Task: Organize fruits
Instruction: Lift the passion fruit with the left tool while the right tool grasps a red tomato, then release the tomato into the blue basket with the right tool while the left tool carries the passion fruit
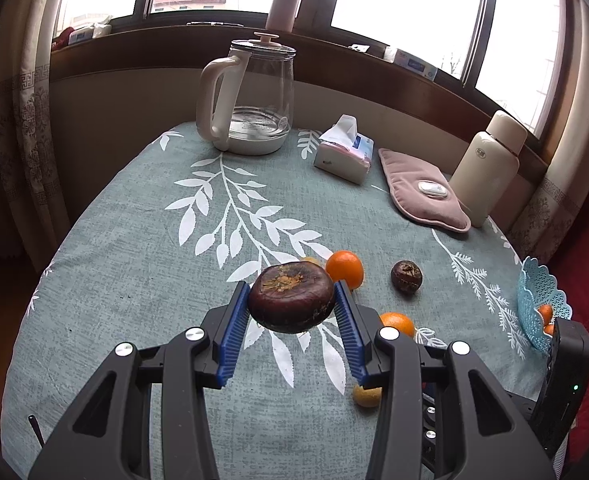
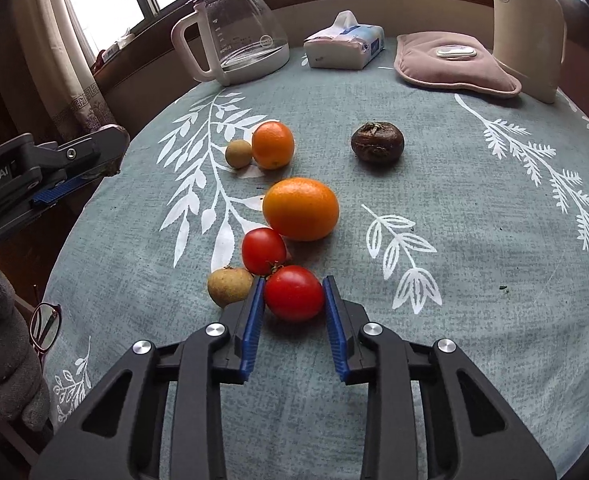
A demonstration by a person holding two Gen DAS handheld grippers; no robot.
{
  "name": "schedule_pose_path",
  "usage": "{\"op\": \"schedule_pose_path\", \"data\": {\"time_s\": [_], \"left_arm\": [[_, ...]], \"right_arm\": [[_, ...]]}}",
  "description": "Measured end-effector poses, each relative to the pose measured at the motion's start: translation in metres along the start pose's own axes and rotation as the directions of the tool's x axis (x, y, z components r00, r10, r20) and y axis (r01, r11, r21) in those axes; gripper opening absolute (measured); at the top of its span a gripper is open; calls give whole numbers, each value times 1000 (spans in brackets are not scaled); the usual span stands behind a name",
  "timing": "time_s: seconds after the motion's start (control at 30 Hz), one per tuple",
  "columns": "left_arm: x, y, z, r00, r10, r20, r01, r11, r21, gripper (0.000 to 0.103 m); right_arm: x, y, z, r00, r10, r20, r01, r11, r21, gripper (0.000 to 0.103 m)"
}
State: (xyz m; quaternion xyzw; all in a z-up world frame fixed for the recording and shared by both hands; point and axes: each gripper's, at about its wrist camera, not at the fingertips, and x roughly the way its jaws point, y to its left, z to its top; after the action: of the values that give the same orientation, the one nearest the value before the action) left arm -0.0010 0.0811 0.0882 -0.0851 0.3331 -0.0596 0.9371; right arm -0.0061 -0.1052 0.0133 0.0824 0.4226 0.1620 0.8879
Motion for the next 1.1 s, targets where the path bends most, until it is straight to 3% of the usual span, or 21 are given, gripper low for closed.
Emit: {"op": "schedule_pose_path", "data": {"time_s": [0.63,1.1], "left_arm": [[-2,-15,-7,1000,-18,-1,18,999,43,43],[1,-26,-15,1000,-23,-18,24,997,72,43]], "right_arm": [[-69,-47,1,989,-71,133,58,993,100,30],[-140,-151,-7,931,-283,231,200,924,326,30]]}}
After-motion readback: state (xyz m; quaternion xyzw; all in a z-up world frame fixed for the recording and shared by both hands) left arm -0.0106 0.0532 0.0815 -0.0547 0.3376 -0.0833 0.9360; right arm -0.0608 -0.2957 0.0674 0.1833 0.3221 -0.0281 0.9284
